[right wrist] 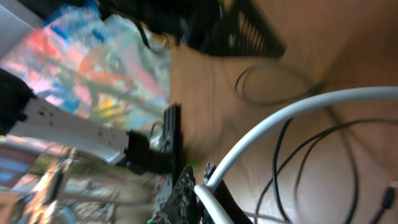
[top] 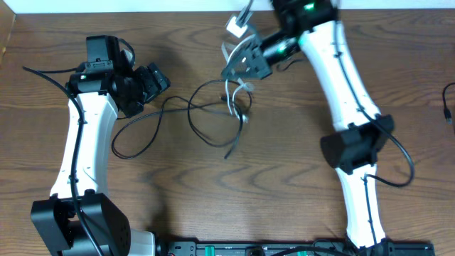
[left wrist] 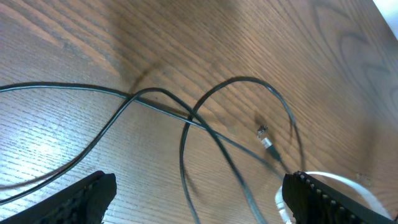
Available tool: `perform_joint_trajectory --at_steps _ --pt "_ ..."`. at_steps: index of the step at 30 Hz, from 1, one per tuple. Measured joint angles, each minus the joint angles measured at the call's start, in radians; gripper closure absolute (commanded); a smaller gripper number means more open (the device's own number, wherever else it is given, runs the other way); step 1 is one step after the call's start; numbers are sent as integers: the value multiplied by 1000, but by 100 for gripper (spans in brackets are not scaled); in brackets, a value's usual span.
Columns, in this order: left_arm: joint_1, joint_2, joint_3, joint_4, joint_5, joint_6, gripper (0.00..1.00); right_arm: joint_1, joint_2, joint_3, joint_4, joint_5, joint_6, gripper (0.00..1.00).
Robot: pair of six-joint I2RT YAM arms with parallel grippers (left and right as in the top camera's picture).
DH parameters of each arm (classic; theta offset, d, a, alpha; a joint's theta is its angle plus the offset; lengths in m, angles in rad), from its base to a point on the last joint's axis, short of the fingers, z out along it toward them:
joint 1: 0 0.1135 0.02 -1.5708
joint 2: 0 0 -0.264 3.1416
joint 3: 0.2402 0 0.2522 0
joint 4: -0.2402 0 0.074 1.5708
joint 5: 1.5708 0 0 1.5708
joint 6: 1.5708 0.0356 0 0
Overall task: Untangle cables
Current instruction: 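Pull the white cable up and off to the right edge with the right gripper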
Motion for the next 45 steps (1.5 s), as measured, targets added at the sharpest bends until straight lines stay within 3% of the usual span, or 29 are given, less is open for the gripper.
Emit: perform_joint_trajectory --at_steps 7,11,15,24,29,37,45 --pt "0 0 0 0 0 0 9 -152 -152 102 171 106 304 99" --pt "0 0 0 -1 0 0 9 -235 -228 109 214 340 521 99" --pt "0 0 0 -10 0 0 9 -268 -256 109 211 583 647 99" --pt "0 0 0 -14 0 0 9 -390 -284 109 198 794 723 99" --pt "0 0 0 -16 0 0 9 -497 -332 109 68 875 731 99" --pt "0 0 0 -22 0 0 9 -372 -249 -41 19 1081 713 99" --pt "0 0 -10 -24 0 0 9 -494 -193 -85 68 1193 713 99"
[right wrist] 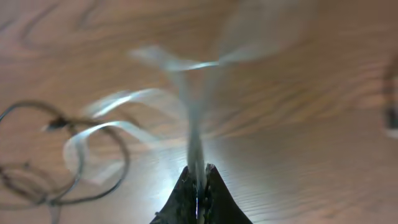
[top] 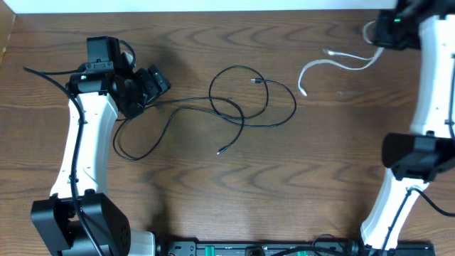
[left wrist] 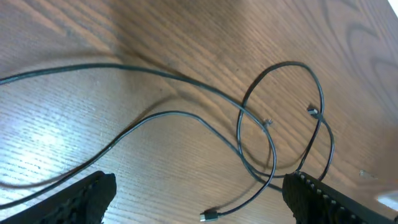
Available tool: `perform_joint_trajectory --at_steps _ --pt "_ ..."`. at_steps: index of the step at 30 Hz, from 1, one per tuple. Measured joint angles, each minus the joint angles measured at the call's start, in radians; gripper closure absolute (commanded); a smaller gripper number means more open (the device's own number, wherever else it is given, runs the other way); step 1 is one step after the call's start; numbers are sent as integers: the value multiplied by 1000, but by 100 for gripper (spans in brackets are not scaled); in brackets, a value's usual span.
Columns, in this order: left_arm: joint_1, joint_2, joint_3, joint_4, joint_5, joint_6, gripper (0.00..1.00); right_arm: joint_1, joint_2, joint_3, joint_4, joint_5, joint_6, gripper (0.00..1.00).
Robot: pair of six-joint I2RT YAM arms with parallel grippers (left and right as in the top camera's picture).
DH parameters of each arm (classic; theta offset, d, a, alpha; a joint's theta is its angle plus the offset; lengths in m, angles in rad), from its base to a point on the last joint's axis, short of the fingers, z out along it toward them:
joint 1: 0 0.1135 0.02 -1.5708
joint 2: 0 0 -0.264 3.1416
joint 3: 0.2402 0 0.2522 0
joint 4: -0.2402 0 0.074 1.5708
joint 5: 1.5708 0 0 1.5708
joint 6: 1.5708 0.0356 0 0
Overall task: Untangle cables
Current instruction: 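Pull the white cable up and off to the right edge with the right gripper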
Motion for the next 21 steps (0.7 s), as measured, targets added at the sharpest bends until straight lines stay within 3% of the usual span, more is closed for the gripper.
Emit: perform_joint_trajectory --at_steps 11,13,14,15,17,21 --pt "-42 2 -58 5 0 0 9 -336 -3 -6 24 70 16 96" --pt "-56 2 -58 14 0 0 9 -381 -5 -24 37 66 21 80" --pt "-63 2 -58 18 0 0 9 -402 -6 -37 45 56 26 63" --pt "-66 2 -58 22 0 0 9 -417 -6 -49 52 39 29 39" --pt "-71 2 -58 32 1 0 9 -452 -6 -85 68 -7 15 9" --pt "-71 2 -58 39 3 0 9 -475 -6 -124 80 -58 6 2"
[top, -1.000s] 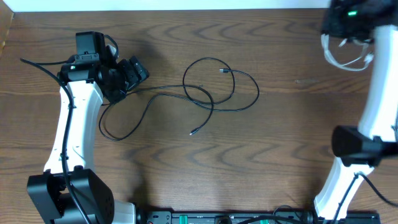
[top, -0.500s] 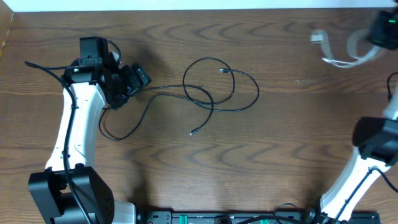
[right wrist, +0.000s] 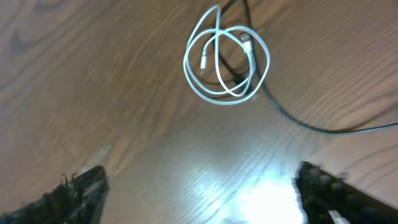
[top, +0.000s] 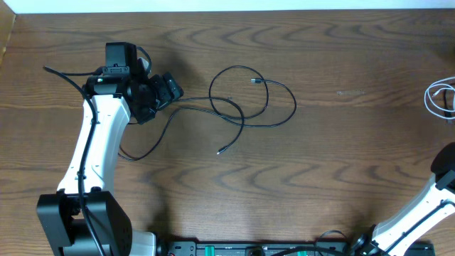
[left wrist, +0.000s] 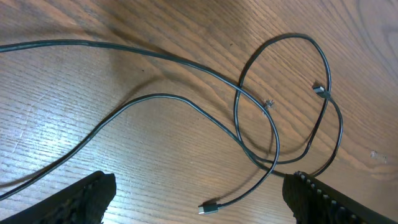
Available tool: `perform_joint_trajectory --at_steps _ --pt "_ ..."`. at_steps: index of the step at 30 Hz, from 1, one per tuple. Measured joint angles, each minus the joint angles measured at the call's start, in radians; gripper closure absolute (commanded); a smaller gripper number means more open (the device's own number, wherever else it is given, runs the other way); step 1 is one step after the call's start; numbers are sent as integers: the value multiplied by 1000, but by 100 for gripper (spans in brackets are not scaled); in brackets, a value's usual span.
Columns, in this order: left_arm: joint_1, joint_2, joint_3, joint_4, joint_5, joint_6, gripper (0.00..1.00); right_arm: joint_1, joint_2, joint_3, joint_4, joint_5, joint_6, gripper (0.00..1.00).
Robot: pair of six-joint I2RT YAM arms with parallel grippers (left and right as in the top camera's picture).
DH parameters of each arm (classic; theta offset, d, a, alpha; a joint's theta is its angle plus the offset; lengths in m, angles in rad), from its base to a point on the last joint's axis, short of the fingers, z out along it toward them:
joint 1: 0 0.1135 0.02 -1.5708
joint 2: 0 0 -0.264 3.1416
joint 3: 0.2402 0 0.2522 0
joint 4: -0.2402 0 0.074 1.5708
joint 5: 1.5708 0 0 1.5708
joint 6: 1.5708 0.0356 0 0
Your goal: Untangle cables
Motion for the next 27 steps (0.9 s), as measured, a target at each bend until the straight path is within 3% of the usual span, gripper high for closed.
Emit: perform_joint_trajectory --at_steps 9,19,27 --pt "2 -9 0 56 109 75 8 69 0 -12 -8 -310 -161 1" --pt "49 -193 0 83 121 155 9 502 0 -71 29 -385 -370 1" --pt "76 -287 0 77 82 162 8 864 0 -245 235 -314 -504 1"
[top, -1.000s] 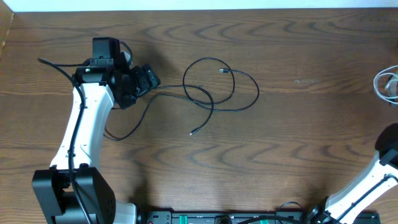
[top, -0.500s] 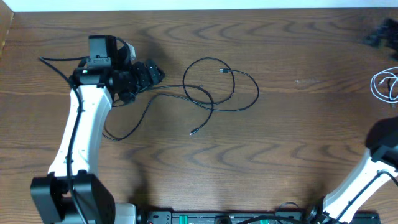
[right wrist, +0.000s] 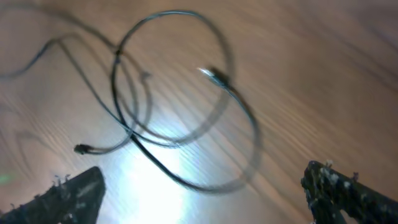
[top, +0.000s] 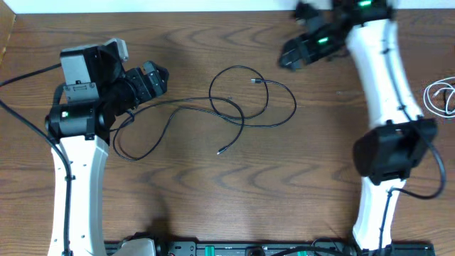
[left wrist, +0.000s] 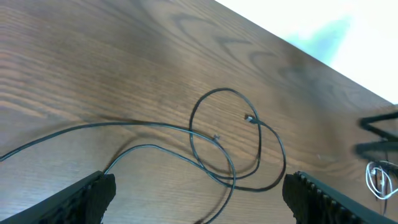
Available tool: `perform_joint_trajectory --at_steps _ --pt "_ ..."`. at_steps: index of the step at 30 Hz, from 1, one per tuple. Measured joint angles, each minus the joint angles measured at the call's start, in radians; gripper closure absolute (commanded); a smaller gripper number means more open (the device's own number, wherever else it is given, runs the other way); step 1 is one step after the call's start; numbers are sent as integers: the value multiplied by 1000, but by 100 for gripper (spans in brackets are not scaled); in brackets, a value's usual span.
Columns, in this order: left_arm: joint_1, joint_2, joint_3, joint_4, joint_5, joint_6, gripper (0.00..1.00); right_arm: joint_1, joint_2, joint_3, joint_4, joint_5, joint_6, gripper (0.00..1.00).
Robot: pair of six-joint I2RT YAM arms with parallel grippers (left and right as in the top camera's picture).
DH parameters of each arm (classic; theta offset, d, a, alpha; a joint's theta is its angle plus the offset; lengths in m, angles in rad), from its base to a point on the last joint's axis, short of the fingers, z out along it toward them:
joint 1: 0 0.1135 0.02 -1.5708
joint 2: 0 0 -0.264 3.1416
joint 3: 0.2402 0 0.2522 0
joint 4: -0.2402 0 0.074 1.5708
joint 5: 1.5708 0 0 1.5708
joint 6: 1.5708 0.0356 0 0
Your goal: Untangle cables
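A thin black cable (top: pixel 295 107) lies in loose overlapping loops on the middle of the wooden table, one end trailing left under my left arm. The white cable (top: pixel 439 96) is coiled by itself at the right edge. My left gripper (top: pixel 153 77) hangs open left of the loops, which show in its wrist view as the black cable (left wrist: pixel 217 91), with the white coil (left wrist: pixel 378 179) far off. My right gripper (top: pixel 290 51) is open above the loops' upper right. Its wrist view has the black cable (right wrist: pixel 115 74) and one plug (right wrist: pixel 214 76) below it.
Another dark cable end shows at the table's right edge beside the white coil. A black rail with connectors (top: pixel 249 249) runs along the front edge. The far edge of the table (top: pixel 178 11) meets a white wall.
My right gripper, which was open over the white coil at the far right, now hangs open over the black loops near the table's top middle. The left arm has drawn back and higher.
At first my right gripper was shut on the white cable, lifted out of the black loops. Then it held it at the top right, apart from the black cable. Later the white cable lay coiled at the right edge, released. The right gripper is now back over the black cable.
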Motion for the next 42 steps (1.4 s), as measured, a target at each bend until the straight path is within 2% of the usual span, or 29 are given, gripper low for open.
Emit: perform_joint_trajectory --at_steps 7,12,19,27,32,42 --pt "1 0 0 -52 -4 0 8 254 8 -141 126 94 -63 3" --pt "1 0 0 -57 -4 0 8 355 46 -189 160 136 -94 8" --pt "1 0 0 -60 -3 0 8 371 149 -202 164 158 -116 21" --pt "1 0 0 -60 -4 0 8 417 216 -205 173 248 -111 27" --pt "1 0 0 -60 -4 0 7 452 217 -210 187 309 -89 44" --pt "1 0 0 -60 -4 0 8 422 169 -331 299 422 36 62"
